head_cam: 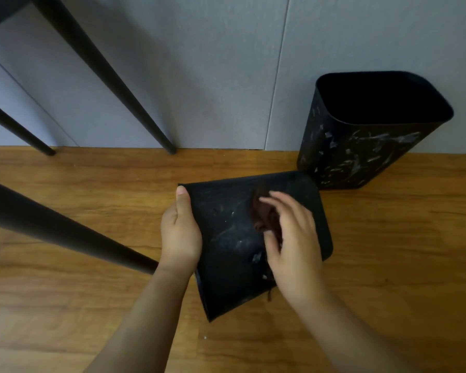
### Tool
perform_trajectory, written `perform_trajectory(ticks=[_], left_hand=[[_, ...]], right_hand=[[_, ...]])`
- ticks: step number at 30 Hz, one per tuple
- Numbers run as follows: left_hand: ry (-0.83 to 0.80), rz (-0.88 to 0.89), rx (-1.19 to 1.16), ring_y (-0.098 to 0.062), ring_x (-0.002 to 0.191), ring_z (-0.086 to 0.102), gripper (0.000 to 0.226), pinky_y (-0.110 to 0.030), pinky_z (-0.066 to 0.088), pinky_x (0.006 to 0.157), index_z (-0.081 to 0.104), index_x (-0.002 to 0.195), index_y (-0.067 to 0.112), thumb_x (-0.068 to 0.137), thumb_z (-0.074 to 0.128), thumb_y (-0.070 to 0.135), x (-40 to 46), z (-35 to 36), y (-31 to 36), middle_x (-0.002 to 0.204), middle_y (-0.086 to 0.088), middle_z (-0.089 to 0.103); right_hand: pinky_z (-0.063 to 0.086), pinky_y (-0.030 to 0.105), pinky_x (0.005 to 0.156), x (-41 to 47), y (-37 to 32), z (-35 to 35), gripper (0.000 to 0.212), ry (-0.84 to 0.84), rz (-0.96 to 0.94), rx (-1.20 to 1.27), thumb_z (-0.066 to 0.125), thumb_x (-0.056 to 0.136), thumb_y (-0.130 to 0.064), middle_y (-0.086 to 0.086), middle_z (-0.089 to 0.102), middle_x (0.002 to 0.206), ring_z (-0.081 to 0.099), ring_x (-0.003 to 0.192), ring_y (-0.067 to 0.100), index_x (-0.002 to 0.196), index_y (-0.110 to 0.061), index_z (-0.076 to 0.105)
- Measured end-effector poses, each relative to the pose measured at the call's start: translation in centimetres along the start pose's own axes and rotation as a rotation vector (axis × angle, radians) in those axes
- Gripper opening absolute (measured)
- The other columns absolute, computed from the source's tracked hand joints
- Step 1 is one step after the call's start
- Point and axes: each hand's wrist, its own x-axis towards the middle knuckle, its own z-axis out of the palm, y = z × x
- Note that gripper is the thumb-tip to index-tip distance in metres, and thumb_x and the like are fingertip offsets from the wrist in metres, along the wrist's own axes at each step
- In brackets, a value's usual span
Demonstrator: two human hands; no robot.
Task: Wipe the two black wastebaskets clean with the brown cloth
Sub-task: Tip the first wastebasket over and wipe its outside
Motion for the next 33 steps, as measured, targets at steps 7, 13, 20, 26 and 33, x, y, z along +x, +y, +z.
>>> perform_trajectory(ticks=[7, 13, 20, 26, 33], left_hand=[[-0.014, 0.040, -0.016, -0.025, 0.077, 0.065, 0.057, -0.034, 0.050, 0.073, 0.061, 0.079, 0.011, 0.099, 0.028, 0.053, 0.3, -0.1, 0.4, 0.081, -0.014, 0.066], [0.009, 0.037, 0.045, -0.026, 0.081, 0.063, 0.060, -0.032, 0.049, 0.071, 0.062, 0.089, 0.006, 0.099, 0.027, 0.053, 0.1, -0.1, 0.0, 0.083, -0.014, 0.064], [-0.007, 0.057, 0.025, -0.030, 0.066, 0.054, 0.058, -0.040, 0.047, 0.070, 0.057, 0.077, 0.006, 0.100, 0.028, 0.051, 0.0, 0.0, 0.4, 0.070, -0.012, 0.055], [0.032, 0.015, 0.066, -0.022, 0.078, 0.061, 0.057, -0.033, 0.048, 0.071, 0.061, 0.084, 0.010, 0.099, 0.028, 0.053, 0.3, -0.5, 0.1, 0.082, -0.010, 0.062], [0.065, 0.050, 0.078, -0.025, 0.065, 0.048, 0.053, -0.034, 0.042, 0.062, 0.054, 0.078, 0.011, 0.100, 0.028, 0.052, 0.3, -0.1, 0.1, 0.064, -0.006, 0.047]], right_hand=[[0.032, 0.042, 0.114, -0.8, -3.8, 1.2, 0.055, -0.206, -0.272, 0.052, 0.053, 0.080, -0.015, -0.014, 0.040, 0.146, 0.032, 0.138, 0.012, 0.134, -0.029, 0.051], [0.035, 0.044, 0.112, -1.1, -0.2, -0.4, 0.054, -0.165, -0.216, -0.041, 0.052, 0.079, -0.013, -0.012, 0.044, 0.143, 0.035, 0.136, 0.012, 0.131, -0.030, 0.052], [0.027, 0.039, 0.116, 0.2, -3.7, 0.9, 0.054, -0.137, -0.203, 0.037, 0.055, 0.080, -0.016, -0.013, 0.041, 0.145, 0.031, 0.139, 0.011, 0.132, -0.028, 0.051], [0.025, 0.037, 0.115, -1.9, 0.0, -0.3, 0.050, -0.278, -0.408, -0.102, 0.041, 0.083, -0.014, -0.016, 0.043, 0.143, 0.034, 0.135, 0.011, 0.128, -0.033, 0.052], [0.027, 0.039, 0.116, -0.1, -3.0, 0.9, 0.055, -0.069, -0.101, 0.001, 0.057, 0.079, -0.015, -0.013, 0.042, 0.144, 0.033, 0.139, 0.012, 0.133, -0.028, 0.050]])
